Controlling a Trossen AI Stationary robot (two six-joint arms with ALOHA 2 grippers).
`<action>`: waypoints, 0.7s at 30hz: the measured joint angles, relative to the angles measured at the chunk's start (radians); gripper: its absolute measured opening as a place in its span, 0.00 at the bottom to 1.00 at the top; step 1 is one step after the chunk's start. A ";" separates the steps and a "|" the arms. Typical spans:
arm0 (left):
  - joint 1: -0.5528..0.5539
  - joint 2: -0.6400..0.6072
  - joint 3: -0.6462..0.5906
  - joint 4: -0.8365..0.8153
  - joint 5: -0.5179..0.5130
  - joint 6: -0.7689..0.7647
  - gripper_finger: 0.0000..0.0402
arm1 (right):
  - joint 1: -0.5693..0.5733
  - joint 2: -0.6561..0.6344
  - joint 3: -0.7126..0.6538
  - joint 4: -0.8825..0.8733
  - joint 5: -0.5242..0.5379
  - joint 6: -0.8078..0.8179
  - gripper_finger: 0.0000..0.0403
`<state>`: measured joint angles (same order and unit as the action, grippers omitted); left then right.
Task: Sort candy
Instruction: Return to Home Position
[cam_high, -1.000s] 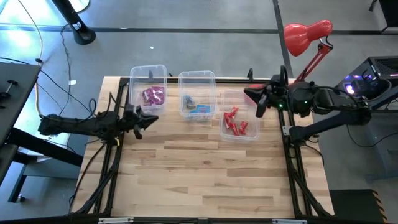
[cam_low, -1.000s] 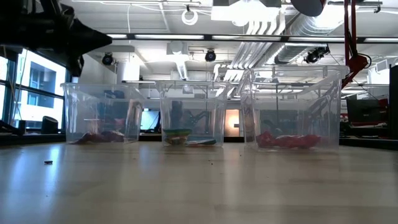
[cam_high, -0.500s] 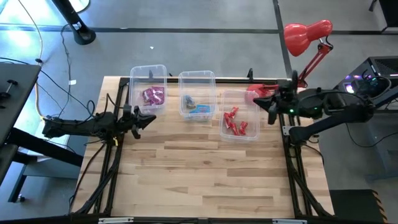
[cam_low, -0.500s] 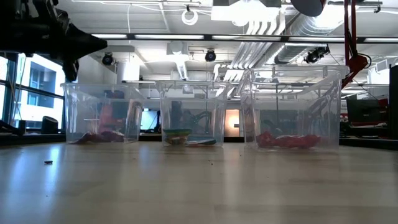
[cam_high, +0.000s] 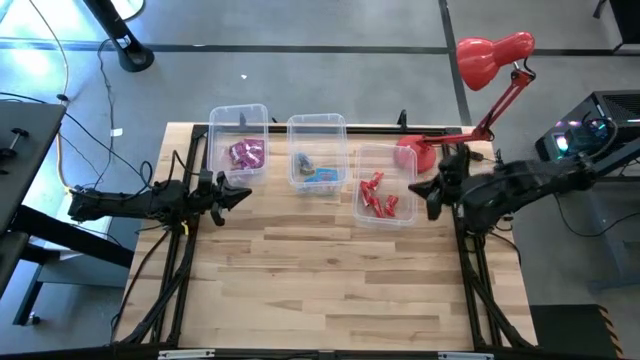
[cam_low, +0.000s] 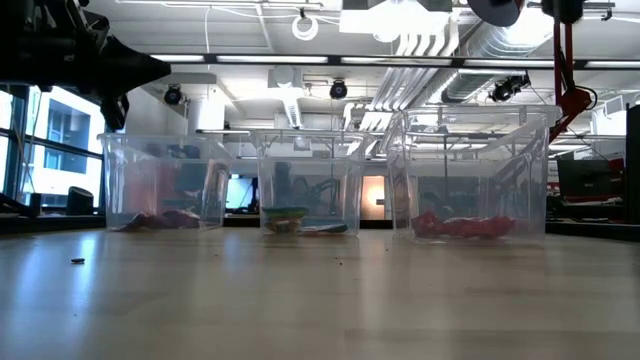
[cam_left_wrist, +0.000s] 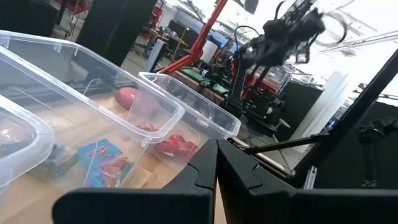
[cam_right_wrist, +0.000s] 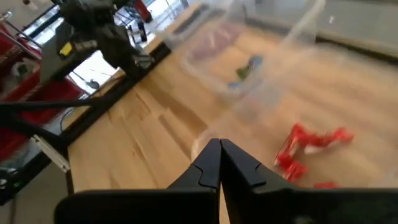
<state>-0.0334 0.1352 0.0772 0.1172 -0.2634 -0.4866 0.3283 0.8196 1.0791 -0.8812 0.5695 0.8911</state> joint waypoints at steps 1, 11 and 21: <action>0.000 0.000 0.000 0.000 0.000 0.000 0.00 | 0.011 -0.020 -0.055 0.034 -0.001 0.026 0.00; 0.000 0.000 0.000 0.000 -0.001 0.000 0.00 | -0.038 -0.239 -0.650 0.896 -0.028 -0.258 0.00; 0.000 0.000 0.000 -0.001 -0.001 0.000 0.00 | -0.169 -0.386 -0.936 1.186 -0.284 -0.398 0.00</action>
<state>-0.0334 0.1352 0.0772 0.1165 -0.2642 -0.4866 0.1592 0.4338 0.1428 0.3049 0.2858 0.4929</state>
